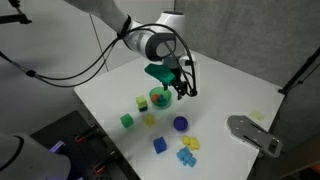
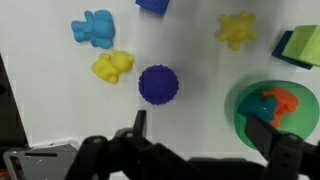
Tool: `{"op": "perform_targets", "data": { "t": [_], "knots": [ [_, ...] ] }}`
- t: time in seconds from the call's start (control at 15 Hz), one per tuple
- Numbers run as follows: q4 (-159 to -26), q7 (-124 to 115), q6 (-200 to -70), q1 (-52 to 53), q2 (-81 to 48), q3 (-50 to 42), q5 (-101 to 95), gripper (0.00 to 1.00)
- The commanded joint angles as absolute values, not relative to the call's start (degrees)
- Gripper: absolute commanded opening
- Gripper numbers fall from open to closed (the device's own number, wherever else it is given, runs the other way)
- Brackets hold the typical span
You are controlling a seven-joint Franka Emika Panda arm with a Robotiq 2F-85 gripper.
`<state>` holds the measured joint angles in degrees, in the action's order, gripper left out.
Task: Put the purple ball in the bowl
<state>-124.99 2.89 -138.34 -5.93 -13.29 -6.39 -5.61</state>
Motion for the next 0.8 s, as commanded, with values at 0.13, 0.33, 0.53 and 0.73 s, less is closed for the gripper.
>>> {"op": "perform_targets", "data": {
  "t": [0.13, 0.33, 0.53, 0.73],
  "knots": [
    [-121.16, -1.01, -140.74, -6.94, -21.96, -8.66, -5.78, 1.0],
    [-119.33, -1.66, -143.99, -7.3, -27.21, -9.2, -5.39, 1.0],
    [-117.13, -2.73, -148.38, -7.1, -32.23, -9.63, -5.45, 1.0],
    [-114.25, -3.78, -150.94, -6.79, -36.77, -9.98, -5.3, 1.0]
  ]
}}
